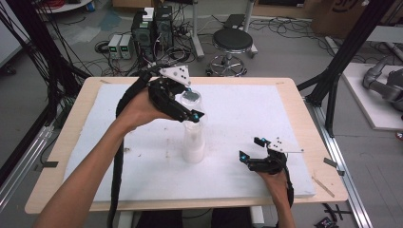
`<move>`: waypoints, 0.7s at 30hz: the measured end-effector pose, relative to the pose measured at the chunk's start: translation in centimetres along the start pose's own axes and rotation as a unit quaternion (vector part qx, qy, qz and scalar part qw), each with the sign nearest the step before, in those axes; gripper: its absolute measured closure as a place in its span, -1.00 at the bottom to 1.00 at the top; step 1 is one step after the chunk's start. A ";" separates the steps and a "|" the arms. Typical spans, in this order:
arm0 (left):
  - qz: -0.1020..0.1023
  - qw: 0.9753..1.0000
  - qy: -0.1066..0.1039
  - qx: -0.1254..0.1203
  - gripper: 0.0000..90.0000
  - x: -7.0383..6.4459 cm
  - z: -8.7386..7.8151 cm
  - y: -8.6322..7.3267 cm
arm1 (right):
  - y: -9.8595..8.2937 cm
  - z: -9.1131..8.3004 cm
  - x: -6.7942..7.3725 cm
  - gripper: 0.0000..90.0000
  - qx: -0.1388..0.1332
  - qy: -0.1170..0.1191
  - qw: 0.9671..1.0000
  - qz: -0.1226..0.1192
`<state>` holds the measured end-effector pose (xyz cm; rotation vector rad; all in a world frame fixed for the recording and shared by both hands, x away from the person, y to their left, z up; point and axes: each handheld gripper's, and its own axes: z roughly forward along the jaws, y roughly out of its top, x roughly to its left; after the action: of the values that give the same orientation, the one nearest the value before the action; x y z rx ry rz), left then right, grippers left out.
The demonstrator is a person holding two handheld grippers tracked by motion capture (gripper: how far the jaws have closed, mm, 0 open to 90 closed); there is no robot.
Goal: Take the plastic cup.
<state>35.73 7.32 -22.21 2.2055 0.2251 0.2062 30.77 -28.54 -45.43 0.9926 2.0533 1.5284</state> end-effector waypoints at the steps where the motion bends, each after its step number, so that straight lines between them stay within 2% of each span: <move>1: 0.000 1.000 0.000 0.000 -0.19 0.0 0.0 0.0 | 0.0 0.0 0.0 -0.73 -0.001 0.000 1.000 -0.001; 3: 0.005 1.000 0.004 -0.003 -0.18 -0.2 -0.9 0.6 | 0.0 0.0 0.0 -0.73 0.000 0.000 1.000 -0.001; 8: 0.007 1.000 0.008 -0.007 -0.18 -0.3 -1.6 1.0 | 0.0 0.0 0.0 -0.73 -0.001 0.000 1.000 -0.001; 14: 0.009 1.000 -0.006 -0.016 -0.18 -0.8 -2.1 0.3 | 0.0 0.0 0.0 -0.73 0.000 0.001 1.000 -0.002; 17: 0.012 0.999 -0.026 -0.043 -0.17 -1.5 -2.5 -1.1 | 0.0 0.0 0.0 -0.73 -0.002 0.000 1.000 -0.002; 19: 0.014 0.996 -0.042 -0.073 -0.17 -2.4 -2.7 -2.6 | 0.0 0.0 -0.1 -0.73 -0.002 0.001 1.000 -0.002; 20: 0.014 0.996 -0.042 -0.073 -0.17 -2.4 -2.7 -2.6 | 0.0 0.0 -0.1 -0.73 -0.001 0.001 1.000 -0.001; 21: 0.016 0.995 -0.051 -0.088 -0.16 -3.1 -2.5 -3.6 | 0.0 0.0 0.0 -0.73 0.001 0.001 1.000 -0.001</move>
<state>31.81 10.72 -23.82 2.0390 0.1113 0.1257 30.82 -28.55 -45.43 0.9906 2.0568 1.5271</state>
